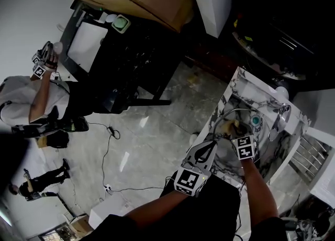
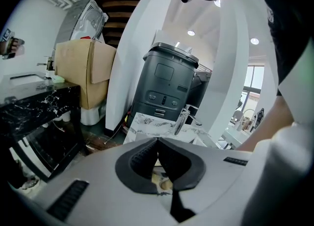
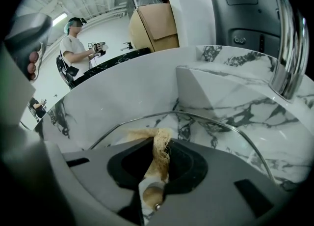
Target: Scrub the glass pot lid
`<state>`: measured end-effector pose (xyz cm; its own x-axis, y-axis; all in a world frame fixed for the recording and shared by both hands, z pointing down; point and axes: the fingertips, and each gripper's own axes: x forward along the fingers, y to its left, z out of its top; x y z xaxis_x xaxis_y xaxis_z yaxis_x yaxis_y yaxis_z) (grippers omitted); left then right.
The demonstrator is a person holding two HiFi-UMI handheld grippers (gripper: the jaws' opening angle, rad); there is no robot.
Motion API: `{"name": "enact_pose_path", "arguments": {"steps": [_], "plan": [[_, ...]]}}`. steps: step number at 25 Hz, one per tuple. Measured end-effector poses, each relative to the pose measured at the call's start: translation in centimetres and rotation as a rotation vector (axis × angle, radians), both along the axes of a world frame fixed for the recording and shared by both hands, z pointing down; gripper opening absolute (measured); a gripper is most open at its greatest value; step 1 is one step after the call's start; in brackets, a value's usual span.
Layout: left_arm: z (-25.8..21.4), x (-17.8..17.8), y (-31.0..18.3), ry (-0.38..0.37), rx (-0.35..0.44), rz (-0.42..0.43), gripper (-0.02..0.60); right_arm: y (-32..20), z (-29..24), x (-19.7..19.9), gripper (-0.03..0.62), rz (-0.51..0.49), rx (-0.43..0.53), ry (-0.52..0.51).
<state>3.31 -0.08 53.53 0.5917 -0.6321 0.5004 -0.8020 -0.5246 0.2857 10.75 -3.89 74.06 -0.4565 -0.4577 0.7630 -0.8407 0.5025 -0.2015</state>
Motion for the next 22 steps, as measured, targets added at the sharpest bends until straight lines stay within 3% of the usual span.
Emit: {"name": "enact_pose_path", "arguments": {"steps": [22], "plan": [[0.3, 3.3, 1.0, 0.006, -0.004, 0.054, 0.017, -0.7, 0.1, 9.2, 0.071, 0.276, 0.041, 0.071]]}}
